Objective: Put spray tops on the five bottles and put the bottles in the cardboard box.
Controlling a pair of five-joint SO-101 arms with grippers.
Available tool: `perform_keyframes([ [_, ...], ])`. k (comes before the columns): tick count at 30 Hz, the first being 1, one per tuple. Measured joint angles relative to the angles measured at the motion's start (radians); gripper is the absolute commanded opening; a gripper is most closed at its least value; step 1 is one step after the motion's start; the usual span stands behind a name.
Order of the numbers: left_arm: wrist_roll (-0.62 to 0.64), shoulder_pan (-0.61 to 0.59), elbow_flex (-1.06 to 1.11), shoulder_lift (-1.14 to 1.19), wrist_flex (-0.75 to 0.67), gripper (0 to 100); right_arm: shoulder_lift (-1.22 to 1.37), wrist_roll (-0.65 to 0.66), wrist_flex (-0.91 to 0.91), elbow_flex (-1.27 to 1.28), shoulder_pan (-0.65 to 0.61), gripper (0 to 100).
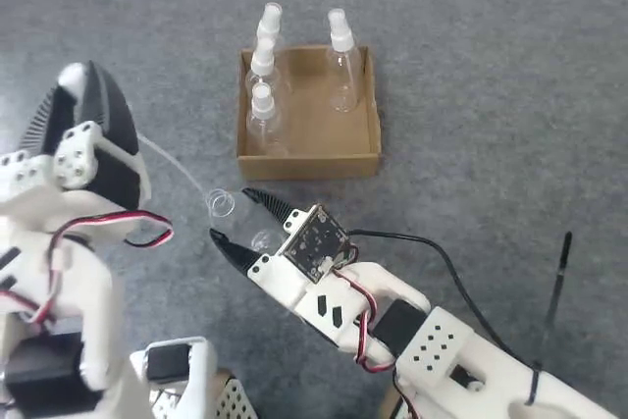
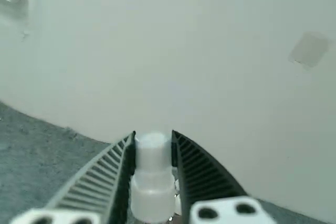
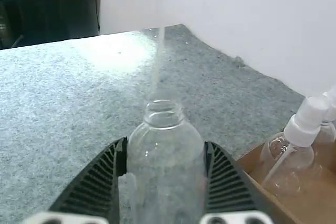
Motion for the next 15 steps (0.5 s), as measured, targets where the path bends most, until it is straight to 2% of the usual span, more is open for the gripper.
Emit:
perform_keyframes([
  [15, 0.002, 0.006, 0.000, 0.000, -0.018, 1, 0.000, 0.048, 0.000, 0.000, 0.000, 1.7],
])
